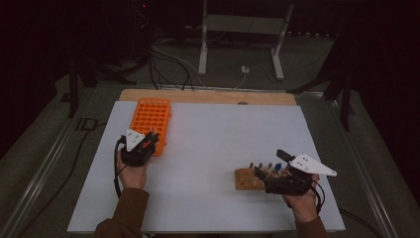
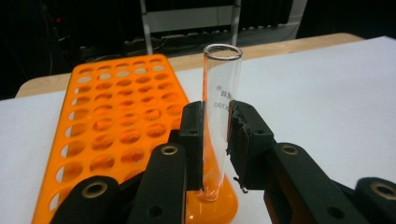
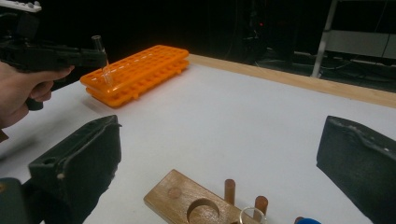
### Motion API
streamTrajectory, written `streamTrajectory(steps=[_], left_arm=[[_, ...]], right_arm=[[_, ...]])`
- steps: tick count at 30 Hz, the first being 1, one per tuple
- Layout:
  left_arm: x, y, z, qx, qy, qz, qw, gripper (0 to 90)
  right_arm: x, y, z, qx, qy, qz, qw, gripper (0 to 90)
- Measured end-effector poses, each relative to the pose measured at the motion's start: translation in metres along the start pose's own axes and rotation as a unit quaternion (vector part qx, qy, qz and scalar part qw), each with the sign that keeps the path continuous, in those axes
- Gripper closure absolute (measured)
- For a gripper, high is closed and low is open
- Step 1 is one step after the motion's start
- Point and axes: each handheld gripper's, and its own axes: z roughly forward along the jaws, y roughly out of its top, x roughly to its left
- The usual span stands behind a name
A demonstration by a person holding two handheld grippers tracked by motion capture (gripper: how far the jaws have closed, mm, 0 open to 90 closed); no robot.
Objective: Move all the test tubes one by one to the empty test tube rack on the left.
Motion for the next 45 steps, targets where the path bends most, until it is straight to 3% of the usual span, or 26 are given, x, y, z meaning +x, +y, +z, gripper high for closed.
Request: streamTrajectory(steps=[9,18,21,27,29,30,32,33,37,43,45], left_arm=[[0.002,-0.015,0.009,0.036,0.001,-0.004,0.9993,76.4],[0.001,-0.016,0.011,0.052,0.002,0.0,0.9987,76.8],[0.001,-0.018,0.014,0.069,0.002,0.003,0.9976,76.8],[0.002,-0.02,0.014,0.072,-0.002,-0.002,0.9974,75.7],[0.002,-0.021,0.013,0.068,-0.001,-0.008,0.9976,69.7],[0.002,-0.021,0.012,0.066,-0.002,-0.012,0.9978,62.2],[0.002,-0.023,0.008,0.054,-0.003,-0.024,0.9982,58.5],[0.002,-0.023,0.005,0.047,-0.007,-0.033,0.9983,46.7],[0.0,-0.019,-0.004,0.028,-0.009,-0.044,0.9986,28.8],[-0.004,-0.013,-0.021,0.006,-0.02,-0.056,0.9982,13.2],[-0.006,-0.01,-0.028,-0.001,-0.033,-0.064,0.9974,5.9]], right_arm=[[0.0,-0.001,0.0,0.003,0.002,-0.002,1.0,0.1],[0.001,-0.001,0.0,0.003,0.002,-0.004,1.0,0.1],[0.001,0.0,-0.001,0.002,0.002,-0.005,1.0,0.1],[0.0,0.0,-0.001,0.002,-0.001,-0.005,1.0,0.1],[0.0,0.0,-0.002,0.003,0.0,-0.004,1.0,0.1],[-0.001,0.0,-0.002,0.006,-0.001,-0.005,1.0,0.7],[-0.001,0.0,-0.002,0.009,-0.001,-0.007,0.9999,2.0],[-0.001,-0.001,-0.001,0.014,-0.004,-0.009,0.9999,3.4],[0.0,-0.004,-0.001,0.028,0.002,-0.008,0.9996,6.4],[0.004,-0.01,-0.004,0.047,-0.006,-0.026,0.9985,16.1],[0.005,-0.014,-0.004,0.055,-0.009,-0.031,0.998,19.4]])
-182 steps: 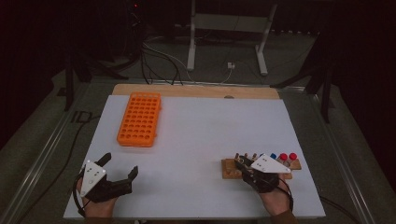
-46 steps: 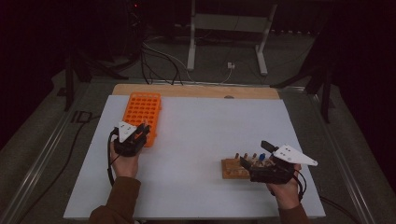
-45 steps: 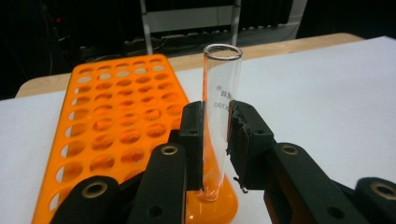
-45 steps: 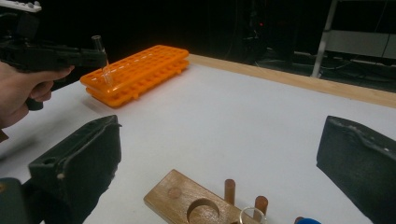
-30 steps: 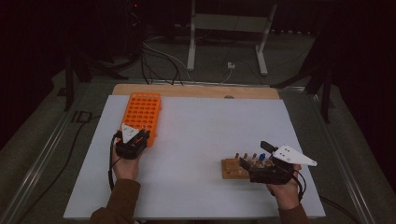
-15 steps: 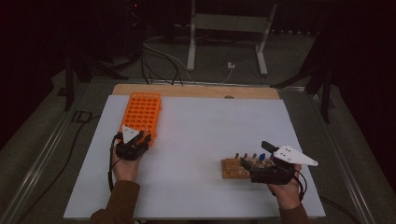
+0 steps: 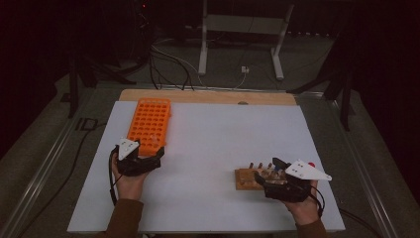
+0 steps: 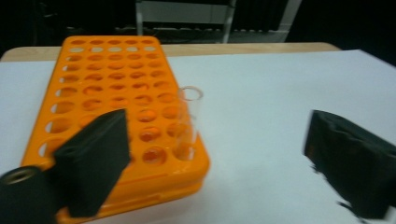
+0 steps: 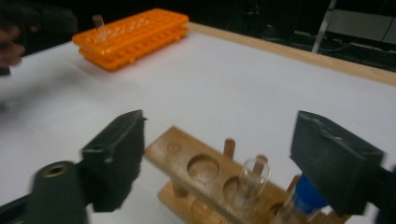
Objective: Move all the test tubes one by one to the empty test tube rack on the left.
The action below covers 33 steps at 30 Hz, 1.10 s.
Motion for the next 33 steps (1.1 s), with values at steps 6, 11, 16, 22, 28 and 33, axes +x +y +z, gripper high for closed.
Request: streamTrajectory(steps=[6,11,16,22,28,33], left_arm=[[-0.008,0.002,-0.011,-0.014,-0.023,0.002,0.9996,0.5],[-0.015,0.003,-0.021,-0.024,-0.04,0.009,0.9989,0.5],[-0.018,0.003,-0.03,-0.024,-0.045,0.023,0.9984,1.3],[-0.018,0.002,-0.033,-0.027,-0.053,0.023,0.998,4.2],[-0.017,0.004,-0.035,-0.031,-0.051,0.024,0.9979,2.7],[-0.02,0.003,-0.034,-0.029,-0.057,0.031,0.9975,2.6]], right_arm=[[0.004,-0.007,0.003,0.019,-0.013,-0.022,0.9995,29.9],[0.006,-0.01,0.007,0.027,-0.022,-0.033,0.9988,35.7],[0.003,-0.015,0.01,0.034,-0.034,-0.025,0.9985,52.4],[-0.001,-0.018,0.014,0.039,-0.043,-0.013,0.9982,66.2],[-0.002,-0.02,0.015,0.044,-0.048,-0.01,0.9978,74.2],[-0.002,-0.019,0.015,0.045,-0.047,-0.009,0.9978,75.5]])
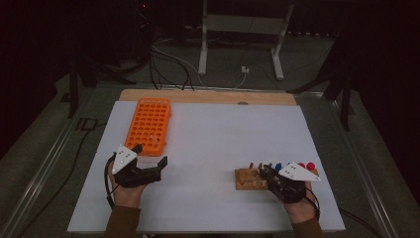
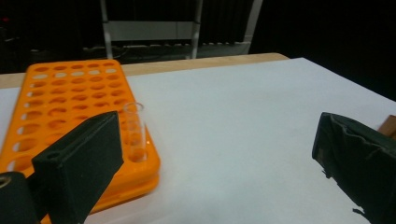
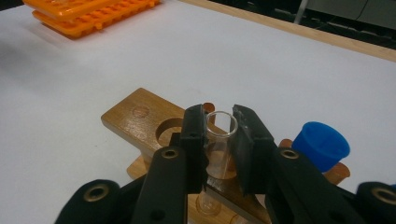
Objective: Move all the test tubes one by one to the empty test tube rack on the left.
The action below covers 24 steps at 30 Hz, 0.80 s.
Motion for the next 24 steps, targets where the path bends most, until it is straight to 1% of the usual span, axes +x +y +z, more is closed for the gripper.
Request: streamTrajectory(steps=[1,2,3,4,5,8,10,11,14,15,16,17,18,19,22,23,24], left_arm=[[-0.001,0.0,0.001,0.001,-0.001,0.003,1.0,2.6],[-0.004,-0.001,0.002,0.003,-0.002,0.011,0.9999,2.7],[-0.004,-0.001,0.002,0.003,-0.002,0.011,0.9999,2.7],[-0.008,0.0,0.003,0.002,-0.004,0.02,0.9998,2.7],[-0.008,0.0,0.003,0.002,-0.004,0.02,0.9998,2.7],[-0.015,0.001,0.005,0.002,-0.013,0.028,0.9995,2.9],[-0.017,0.001,0.007,0.004,-0.016,0.031,0.9994,3.1],[-0.021,0.001,0.011,0.008,-0.023,0.034,0.9991,3.1],[-0.029,0.003,0.016,0.01,-0.036,0.039,0.9985,3.1],[-0.029,0.003,0.016,0.01,-0.036,0.039,0.9985,3.2],[-0.035,0.004,0.019,0.01,-0.045,0.043,0.998,3.5],[-0.035,0.004,0.019,0.01,-0.045,0.043,0.998,3.6],[-0.038,0.005,0.021,0.01,-0.049,0.048,0.9976,3.6],[-0.041,0.006,0.022,0.011,-0.052,0.051,0.9973,4.1],[-0.051,0.009,0.027,0.014,-0.061,0.059,0.9963,4.3],[-0.054,0.01,0.029,0.014,-0.066,0.06,0.9959,4.7],[-0.06,0.012,0.032,0.013,-0.076,0.063,0.995,4.9]], right_arm=[[0.0,0.0,0.0,0.001,0.001,-0.001,1.0,75.6],[0.0,0.001,-0.001,-0.001,0.001,-0.002,1.0,75.7],[0.0,0.002,-0.002,-0.004,0.001,-0.003,1.0,75.7],[0.0,0.004,-0.003,-0.006,0.002,-0.001,1.0,75.8],[-0.001,0.006,-0.005,-0.009,0.003,-0.002,1.0,75.8],[-0.001,0.012,-0.011,-0.018,0.006,-0.005,0.9998,75.9],[-0.001,0.017,-0.015,-0.023,0.008,-0.007,0.9997,76.0],[-0.001,0.019,-0.017,-0.027,0.009,-0.01,0.9996,76.0],[-0.001,0.028,-0.024,-0.038,0.009,-0.02,0.999,76.0],[-0.001,0.031,-0.026,-0.043,0.011,-0.023,0.9988,76.0],[-0.001,0.034,-0.028,-0.046,0.011,-0.026,0.9985,76.1],[-0.001,0.037,-0.03,-0.051,0.01,-0.028,0.9983,76.1],[-0.001,0.037,-0.03,-0.051,0.01,-0.028,0.9983,76.1],[-0.001,0.043,-0.033,-0.057,0.011,-0.032,0.9978,76.1],[0.0,0.048,-0.034,-0.064,0.013,-0.034,0.9973,76.1],[0.002,0.052,-0.033,-0.069,0.017,-0.034,0.9969,76.1],[0.003,0.053,-0.032,-0.07,0.02,-0.036,0.9967,76.1]])
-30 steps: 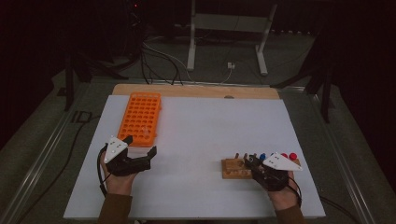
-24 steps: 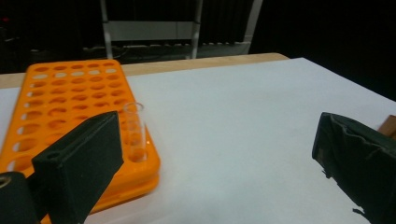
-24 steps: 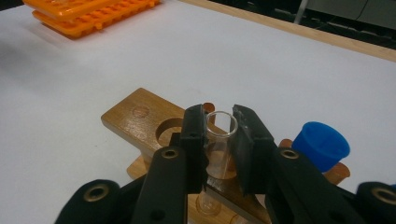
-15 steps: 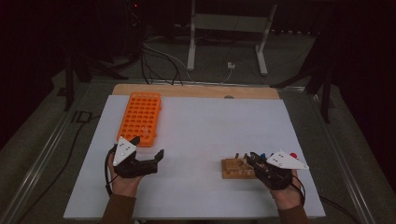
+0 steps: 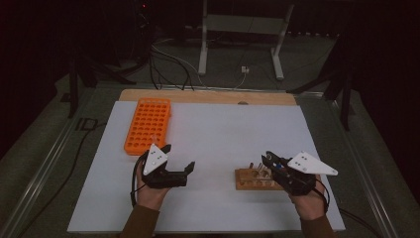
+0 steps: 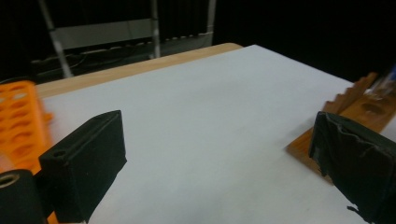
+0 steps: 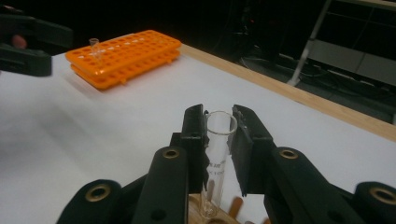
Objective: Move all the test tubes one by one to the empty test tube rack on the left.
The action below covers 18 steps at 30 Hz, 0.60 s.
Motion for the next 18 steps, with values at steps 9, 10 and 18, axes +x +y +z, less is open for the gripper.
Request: streamTrajectory(steps=[9,10,18], left_arm=[[-0.028,0.015,0.02,-0.005,-0.057,0.02,0.9982,11.3],[-0.032,0.017,0.023,-0.006,-0.065,0.022,0.9976,12.8],[-0.059,0.024,0.046,0.001,-0.115,0.032,0.9929,16.6]], right_arm=[[0.01,0.01,0.019,-0.004,0.027,0.002,0.9996,76.1],[0.01,0.011,0.021,-0.005,0.031,0.005,0.9995,76.1],[0.021,0.015,0.035,-0.004,0.063,0.009,0.998,76.1]])
